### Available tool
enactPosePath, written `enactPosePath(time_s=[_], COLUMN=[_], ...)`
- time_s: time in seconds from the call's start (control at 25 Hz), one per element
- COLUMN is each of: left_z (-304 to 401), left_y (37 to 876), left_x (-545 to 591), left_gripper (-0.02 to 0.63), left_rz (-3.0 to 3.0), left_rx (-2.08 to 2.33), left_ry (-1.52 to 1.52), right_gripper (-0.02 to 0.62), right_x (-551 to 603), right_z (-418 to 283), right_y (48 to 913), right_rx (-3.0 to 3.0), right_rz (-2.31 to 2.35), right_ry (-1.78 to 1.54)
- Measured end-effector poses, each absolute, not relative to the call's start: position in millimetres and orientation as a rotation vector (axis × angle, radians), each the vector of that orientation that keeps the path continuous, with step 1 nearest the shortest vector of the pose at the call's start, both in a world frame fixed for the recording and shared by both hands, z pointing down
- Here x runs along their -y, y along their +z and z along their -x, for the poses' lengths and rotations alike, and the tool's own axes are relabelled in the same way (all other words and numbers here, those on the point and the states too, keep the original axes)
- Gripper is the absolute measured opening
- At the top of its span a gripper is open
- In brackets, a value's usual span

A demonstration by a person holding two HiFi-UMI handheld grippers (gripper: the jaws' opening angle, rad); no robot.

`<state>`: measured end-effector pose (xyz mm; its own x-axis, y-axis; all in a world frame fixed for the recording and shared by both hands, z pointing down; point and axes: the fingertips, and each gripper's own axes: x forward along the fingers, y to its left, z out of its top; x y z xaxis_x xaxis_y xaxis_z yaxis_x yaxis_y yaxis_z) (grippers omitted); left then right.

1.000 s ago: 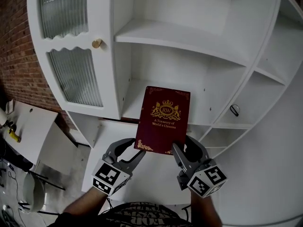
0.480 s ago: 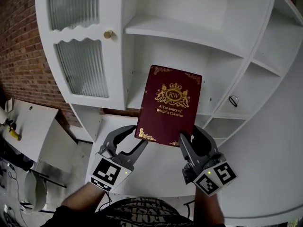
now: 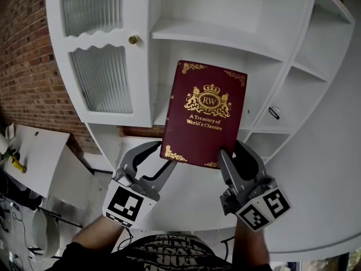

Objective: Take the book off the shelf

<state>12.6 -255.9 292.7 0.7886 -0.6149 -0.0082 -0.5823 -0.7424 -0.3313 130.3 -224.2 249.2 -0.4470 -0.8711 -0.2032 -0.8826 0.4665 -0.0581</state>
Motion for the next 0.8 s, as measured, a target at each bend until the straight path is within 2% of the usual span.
enactPosePath(time_s=[0.8], left_z=[-17.0], left_y=[299.4], left_x=[262.3], left_gripper=[0.196], left_rz=[2.7], left_rx=[-0.885], left_ry=[-0.182], right_gripper=[0.155], right_x=[231.2], right_z=[-136.2], right_y=[260.0], right_rx=[-2.492], right_rz=[1.583], right_ry=[0.005])
